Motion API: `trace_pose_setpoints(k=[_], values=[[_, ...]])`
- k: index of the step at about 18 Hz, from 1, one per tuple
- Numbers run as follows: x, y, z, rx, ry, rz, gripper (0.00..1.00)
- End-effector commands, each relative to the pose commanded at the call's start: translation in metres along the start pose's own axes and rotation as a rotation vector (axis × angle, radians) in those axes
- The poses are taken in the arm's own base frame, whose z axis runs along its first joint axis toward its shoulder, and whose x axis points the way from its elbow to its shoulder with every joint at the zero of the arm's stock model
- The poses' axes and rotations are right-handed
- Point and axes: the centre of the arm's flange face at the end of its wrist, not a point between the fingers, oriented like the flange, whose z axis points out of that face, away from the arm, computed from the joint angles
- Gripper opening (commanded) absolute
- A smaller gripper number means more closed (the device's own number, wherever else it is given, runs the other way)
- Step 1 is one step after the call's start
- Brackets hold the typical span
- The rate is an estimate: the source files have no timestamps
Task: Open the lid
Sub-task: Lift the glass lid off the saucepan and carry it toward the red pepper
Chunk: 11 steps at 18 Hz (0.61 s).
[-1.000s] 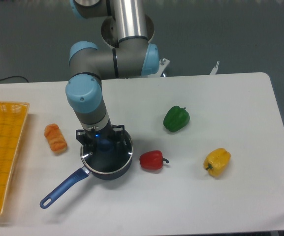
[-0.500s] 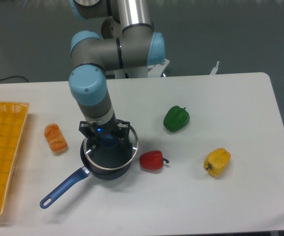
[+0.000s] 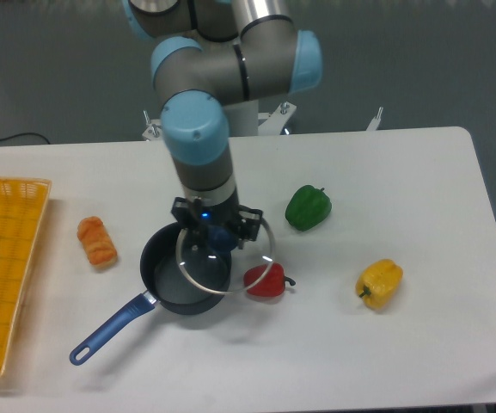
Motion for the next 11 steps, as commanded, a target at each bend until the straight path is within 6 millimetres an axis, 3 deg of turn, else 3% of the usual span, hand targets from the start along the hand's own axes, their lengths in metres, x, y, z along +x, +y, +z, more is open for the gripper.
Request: trace_pose_setpoints(k=[5, 11], values=[[-0.037, 0.02, 0.002, -0.023, -0.014, 0.041, 0.49], [-0.052, 0.027, 0.006, -0.027, -0.012, 0.078, 0.49]])
